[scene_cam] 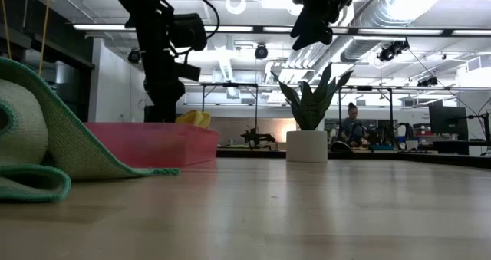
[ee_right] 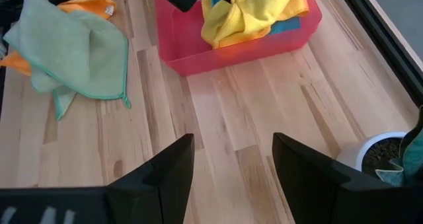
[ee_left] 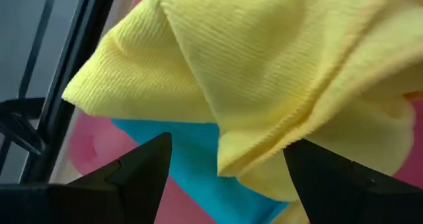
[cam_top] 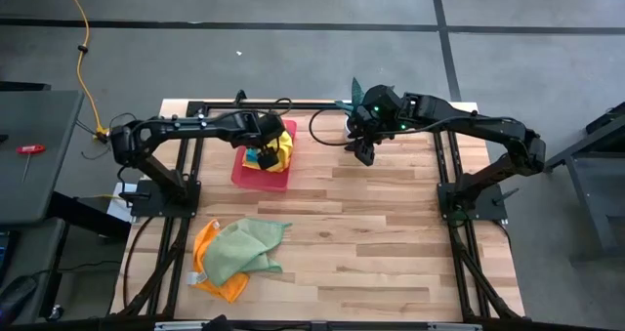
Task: Fold microfiber towels
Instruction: Put the folded yellow microfiber towel into the pink bin
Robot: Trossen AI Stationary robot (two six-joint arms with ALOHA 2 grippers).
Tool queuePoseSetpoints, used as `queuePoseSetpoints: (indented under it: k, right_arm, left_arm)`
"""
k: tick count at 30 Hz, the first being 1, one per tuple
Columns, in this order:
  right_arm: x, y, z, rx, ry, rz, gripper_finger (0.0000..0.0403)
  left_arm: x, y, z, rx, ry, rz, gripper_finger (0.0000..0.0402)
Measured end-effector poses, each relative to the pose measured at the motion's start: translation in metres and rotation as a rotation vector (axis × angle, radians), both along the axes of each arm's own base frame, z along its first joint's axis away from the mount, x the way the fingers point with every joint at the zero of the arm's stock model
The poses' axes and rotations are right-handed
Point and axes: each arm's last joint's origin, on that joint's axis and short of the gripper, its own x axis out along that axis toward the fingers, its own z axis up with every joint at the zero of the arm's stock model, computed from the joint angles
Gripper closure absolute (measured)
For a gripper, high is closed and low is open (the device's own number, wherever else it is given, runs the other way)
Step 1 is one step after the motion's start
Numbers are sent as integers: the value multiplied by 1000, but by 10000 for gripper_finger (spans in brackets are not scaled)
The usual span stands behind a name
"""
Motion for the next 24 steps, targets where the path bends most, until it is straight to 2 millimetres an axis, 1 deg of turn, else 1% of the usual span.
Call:
queuePoseSetpoints:
  k: [5, 8, 11, 13, 15, 17, 20, 21, 22, 24]
  right_arm:
    - [0, 0, 0, 25, -1, -27, 206]
    - [0, 0, 0, 34, -3, -45, 206]
    - [0, -1, 0, 36, -1, -67, 206]
    - [0, -1, 0, 32, 0, -78, 206]
    - [0, -1, 0, 26, 1, -84, 206]
    - [0, -1, 0, 18, 1, -82, 206]
    - [0, -1, 0, 13, 1, -81, 206]
    - [0, -1, 0, 9, 1, -77, 206]
    - [0, -1, 0, 7, 2, -75, 206]
    - [0, -1, 0, 7, 2, -75, 206]
  left_arm:
    - [0, 4, -10, -91, -8, -10, 119]
    - [0, 7, -14, -110, 0, -7, 121]
    - [-1, 8, -15, -130, -5, -10, 139]
    - [-1, 8, -15, -131, -2, -9, 168]
    - [-3, 6, -11, -132, -9, 3, 212]
    - [-4, 5, -8, -134, -22, 5, 266]
    - [-5, 5, -7, -141, -19, 5, 360]
    - [-6, 5, -8, -146, -13, 6, 380]
    - [-8, 5, -8, -153, -6, 17, 388]
    - [-9, 4, -8, -173, -10, 45, 386]
